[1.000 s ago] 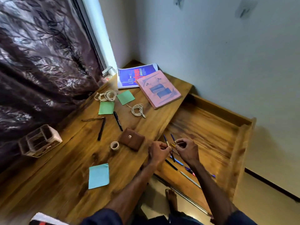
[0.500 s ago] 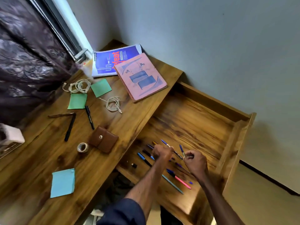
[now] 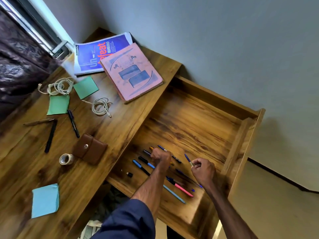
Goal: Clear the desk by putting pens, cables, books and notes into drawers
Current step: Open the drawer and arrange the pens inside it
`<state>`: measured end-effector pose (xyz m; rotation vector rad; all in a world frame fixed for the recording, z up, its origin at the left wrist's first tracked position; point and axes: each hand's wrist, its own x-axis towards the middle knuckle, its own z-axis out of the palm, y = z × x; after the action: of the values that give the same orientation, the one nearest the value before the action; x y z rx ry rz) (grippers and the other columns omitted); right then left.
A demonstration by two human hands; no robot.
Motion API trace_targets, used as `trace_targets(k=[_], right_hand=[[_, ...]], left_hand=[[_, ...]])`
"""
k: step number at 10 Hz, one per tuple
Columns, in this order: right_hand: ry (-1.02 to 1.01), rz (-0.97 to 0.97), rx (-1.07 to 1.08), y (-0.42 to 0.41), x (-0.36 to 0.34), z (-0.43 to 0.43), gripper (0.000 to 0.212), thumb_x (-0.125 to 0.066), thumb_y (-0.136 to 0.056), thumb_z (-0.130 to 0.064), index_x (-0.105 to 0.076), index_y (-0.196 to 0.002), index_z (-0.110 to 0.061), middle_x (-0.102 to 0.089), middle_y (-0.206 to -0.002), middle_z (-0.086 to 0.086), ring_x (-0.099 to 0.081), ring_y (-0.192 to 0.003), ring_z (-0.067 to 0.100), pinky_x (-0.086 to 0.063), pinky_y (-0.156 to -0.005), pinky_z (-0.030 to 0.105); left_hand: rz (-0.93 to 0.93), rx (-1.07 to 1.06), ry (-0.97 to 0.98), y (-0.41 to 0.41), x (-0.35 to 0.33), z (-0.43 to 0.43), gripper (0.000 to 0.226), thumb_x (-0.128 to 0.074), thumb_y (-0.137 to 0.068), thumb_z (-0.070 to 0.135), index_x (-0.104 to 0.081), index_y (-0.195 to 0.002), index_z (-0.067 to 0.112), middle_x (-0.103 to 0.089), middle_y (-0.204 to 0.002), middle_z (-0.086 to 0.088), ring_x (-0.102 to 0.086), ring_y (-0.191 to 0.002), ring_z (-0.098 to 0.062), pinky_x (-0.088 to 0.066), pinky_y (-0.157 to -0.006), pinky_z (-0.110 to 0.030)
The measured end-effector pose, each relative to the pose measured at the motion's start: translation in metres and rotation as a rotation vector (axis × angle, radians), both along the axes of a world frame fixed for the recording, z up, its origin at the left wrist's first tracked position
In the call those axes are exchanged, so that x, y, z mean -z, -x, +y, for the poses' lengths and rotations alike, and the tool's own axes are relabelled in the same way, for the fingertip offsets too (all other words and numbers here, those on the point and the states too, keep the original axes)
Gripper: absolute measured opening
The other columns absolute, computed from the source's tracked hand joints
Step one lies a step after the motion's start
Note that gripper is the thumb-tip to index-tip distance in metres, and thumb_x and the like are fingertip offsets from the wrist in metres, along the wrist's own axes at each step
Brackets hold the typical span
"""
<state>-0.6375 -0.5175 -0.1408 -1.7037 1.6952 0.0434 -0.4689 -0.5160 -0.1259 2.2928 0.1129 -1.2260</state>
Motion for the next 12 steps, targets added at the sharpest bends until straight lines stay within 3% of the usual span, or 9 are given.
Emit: trace_targets(k=[1,2,3,4,6,7,8,10,12], right_hand=[[-0.03,0.012,-0.044,0.005,0.007,0.002,0.018,-0.075,-0.083,-0.007,-0.075,-0.098,-0.017,-0.071,-0.087,-0.007,-0.064,-0.074,0.002,-0.047,-0.059,0.008],[-0.066,0.043,-0.092,0.006,0.012,0.004,0.018,-0.074,-0.084,-0.003,-0.076,-0.098,-0.014,-0.075,-0.093,0.001,-0.067,-0.08,0.008,-0.056,-0.069,0.017],[-0.116,0.106,-0.137,0.008,0.016,0.008,0.02,-0.072,-0.086,-0.006,-0.074,-0.101,-0.019,-0.074,-0.097,-0.001,-0.069,-0.088,0.012,-0.062,-0.079,0.03],[-0.133,0.143,-0.158,0.009,0.021,0.009,0.02,-0.073,-0.087,-0.008,-0.072,-0.1,-0.023,-0.072,-0.1,-0.003,-0.068,-0.089,0.011,-0.062,-0.077,0.028],[-0.093,0.152,-0.155,0.008,0.023,0.015,0.023,-0.073,-0.086,-0.007,-0.069,-0.103,-0.023,-0.069,-0.106,0.001,-0.066,-0.095,0.013,-0.06,-0.08,0.029],[-0.047,0.173,-0.184,0.001,0.015,0.019,0.03,-0.073,-0.087,-0.007,-0.067,-0.114,-0.018,-0.067,-0.114,0.003,-0.064,-0.1,0.014,-0.057,-0.08,0.025],[0.027,0.168,-0.161,-0.012,-0.003,0.023,0.03,-0.072,-0.088,-0.009,-0.067,-0.116,-0.018,-0.064,-0.117,0.004,-0.062,-0.102,0.017,-0.055,-0.078,0.026],[0.21,0.014,-0.087,-0.078,-0.057,0.043,0.02,-0.071,-0.088,-0.013,-0.065,-0.102,-0.025,-0.061,-0.109,-0.001,-0.049,-0.088,0.011,-0.044,-0.067,0.027],[0.333,-0.279,-0.172,-0.176,-0.111,0.064,0.016,-0.067,-0.085,-0.008,-0.073,-0.096,-0.018,-0.068,-0.104,0.003,-0.067,-0.09,0.023,-0.057,-0.077,0.04]], left_hand=[[-0.085,0.187,-0.124,-0.007,0.009,0.006,0.041,-0.066,-0.097,0.015,-0.057,-0.13,-0.007,-0.067,-0.125,-0.018,-0.069,-0.112,-0.021,-0.058,-0.096,-0.032],[-0.04,0.195,-0.154,-0.009,0.008,0.004,0.042,-0.07,-0.095,0.017,-0.058,-0.127,-0.006,-0.071,-0.116,-0.014,-0.07,-0.094,-0.012,-0.061,-0.08,-0.026],[-0.006,0.164,-0.172,-0.003,0.001,0.003,0.045,-0.077,-0.089,0.022,-0.06,-0.123,-0.002,-0.07,-0.111,-0.012,-0.056,-0.064,-0.008,-0.043,-0.042,-0.018],[-0.008,0.106,-0.125,-0.002,0.0,0.004,0.048,-0.082,-0.083,0.023,-0.062,-0.119,-0.002,-0.07,-0.109,-0.013,-0.059,-0.065,-0.009,-0.04,-0.04,-0.016],[-0.006,0.082,-0.048,-0.007,-0.004,0.013,0.038,-0.081,-0.084,0.02,-0.066,-0.11,-0.005,-0.076,-0.094,-0.012,-0.074,-0.073,-0.013,-0.055,-0.046,-0.02],[-0.026,0.111,0.009,-0.013,-0.007,0.02,0.032,-0.079,-0.086,0.019,-0.069,-0.105,-0.004,-0.078,-0.083,-0.009,-0.076,-0.069,-0.011,-0.065,-0.066,-0.03],[-0.058,0.186,0.08,-0.02,-0.02,0.028,0.026,-0.078,-0.087,0.022,-0.072,-0.099,0.0,-0.072,-0.065,0.001,-0.069,-0.05,-0.001,-0.059,-0.052,-0.02],[-0.237,0.44,0.192,-0.055,-0.071,0.051,0.025,-0.077,-0.086,0.036,-0.079,-0.082,0.011,-0.061,-0.047,0.013,-0.065,-0.054,-0.002,-0.054,-0.054,-0.021],[-0.424,0.419,0.27,-0.132,-0.123,0.095,0.029,-0.072,-0.081,0.039,-0.079,-0.071,0.013,-0.075,-0.067,-0.003,-0.073,-0.067,-0.019,-0.061,-0.067,-0.033]])
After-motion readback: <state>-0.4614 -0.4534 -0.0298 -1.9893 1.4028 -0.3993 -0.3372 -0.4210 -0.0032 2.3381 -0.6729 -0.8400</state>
